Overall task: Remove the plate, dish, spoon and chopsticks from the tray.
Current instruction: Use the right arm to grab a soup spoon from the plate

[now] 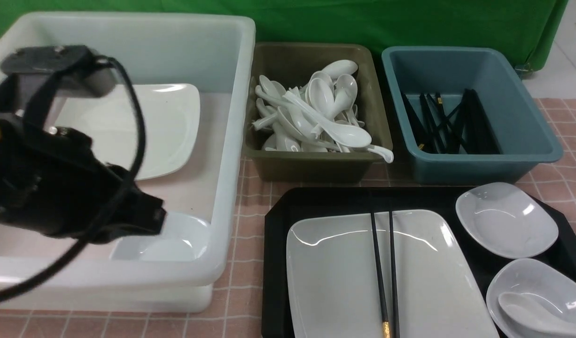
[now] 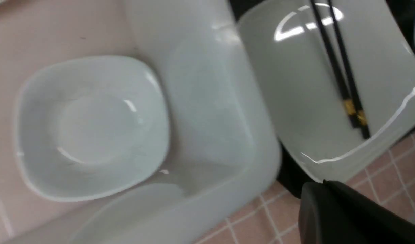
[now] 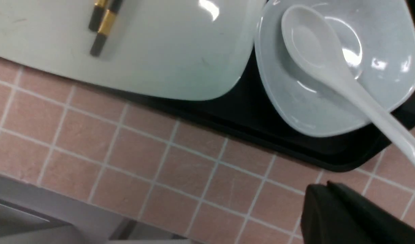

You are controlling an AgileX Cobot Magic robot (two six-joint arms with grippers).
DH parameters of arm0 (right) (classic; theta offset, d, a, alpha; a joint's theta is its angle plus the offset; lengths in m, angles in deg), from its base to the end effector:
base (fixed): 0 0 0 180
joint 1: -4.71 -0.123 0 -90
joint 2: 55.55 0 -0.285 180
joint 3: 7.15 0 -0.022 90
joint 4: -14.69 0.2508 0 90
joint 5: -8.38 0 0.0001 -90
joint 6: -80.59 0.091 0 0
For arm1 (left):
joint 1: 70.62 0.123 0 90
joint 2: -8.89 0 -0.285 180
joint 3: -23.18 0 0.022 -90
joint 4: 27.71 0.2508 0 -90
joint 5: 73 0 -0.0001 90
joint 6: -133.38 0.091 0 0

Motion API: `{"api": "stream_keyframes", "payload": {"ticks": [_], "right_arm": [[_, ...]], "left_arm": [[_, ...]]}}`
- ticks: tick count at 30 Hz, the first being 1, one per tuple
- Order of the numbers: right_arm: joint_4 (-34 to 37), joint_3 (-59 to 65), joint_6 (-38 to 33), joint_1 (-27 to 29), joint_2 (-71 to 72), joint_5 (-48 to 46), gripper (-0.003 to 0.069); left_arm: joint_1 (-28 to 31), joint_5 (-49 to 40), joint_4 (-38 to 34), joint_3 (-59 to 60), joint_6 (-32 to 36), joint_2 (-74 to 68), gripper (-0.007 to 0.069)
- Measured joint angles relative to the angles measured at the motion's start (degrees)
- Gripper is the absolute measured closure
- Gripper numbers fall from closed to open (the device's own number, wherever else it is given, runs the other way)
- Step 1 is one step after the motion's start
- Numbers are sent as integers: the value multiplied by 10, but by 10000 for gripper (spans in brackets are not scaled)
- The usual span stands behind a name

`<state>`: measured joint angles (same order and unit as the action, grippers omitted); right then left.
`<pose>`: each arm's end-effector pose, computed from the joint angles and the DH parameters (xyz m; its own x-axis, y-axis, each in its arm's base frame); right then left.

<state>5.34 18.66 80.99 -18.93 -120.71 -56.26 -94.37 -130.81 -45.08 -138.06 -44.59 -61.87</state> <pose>0.1601 0.0555 0.3176 -0.8091 -0.4226 -0.4084 -0.3925 0.9058 -0.1596 0.1790 -0.1039 0.3430 -0.8205 0.2243 -0.5258 0.4160 0.8652 -0.2801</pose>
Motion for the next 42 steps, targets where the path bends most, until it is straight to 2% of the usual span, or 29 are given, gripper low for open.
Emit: {"api": "stream_keyframes", "payload": {"ticks": [4,5,7,11,13,14,16,19,27,36,39,41,42], "right_arm": [[3,-6,-57,46,-75,1,627],[3,-6,-74,62,-96,1,615],[3,-6,-93,83,-120,1,583],[3,-6,-122,136,-174,12,410],[3,-6,-128,155,-202,46,294],[3,-6,-129,156,-205,50,286],[3,-7,-138,160,-234,90,208],[3,-7,-158,160,-267,118,177],[-4,-7,-196,160,-360,177,169],[-12,-7,-202,160,-422,186,167],[-14,-8,-202,160,-424,186,197],[-14,-16,-204,160,-425,185,293],[-14,-21,-204,160,-425,182,295]], "left_arm": [[-112,16,1,-2,-24,-48,636],[-150,24,3,-8,-25,-69,636],[-184,34,5,-23,-20,-101,636],[-248,73,5,-85,30,-174,636],[-269,99,4,-122,65,-218,636],[-271,101,4,-125,68,-218,636],[-283,113,-10,-162,103,-263,636],[-285,110,-15,-192,115,-296,636],[-285,98,-17,-237,130,-356,631],[-285,100,-17,-240,139,-362,630],[-285,104,-17,-240,142,-362,630],[-285,110,-17,-240,142,-362,630],[-285,113,-17,-240,143,-362,630]]}}
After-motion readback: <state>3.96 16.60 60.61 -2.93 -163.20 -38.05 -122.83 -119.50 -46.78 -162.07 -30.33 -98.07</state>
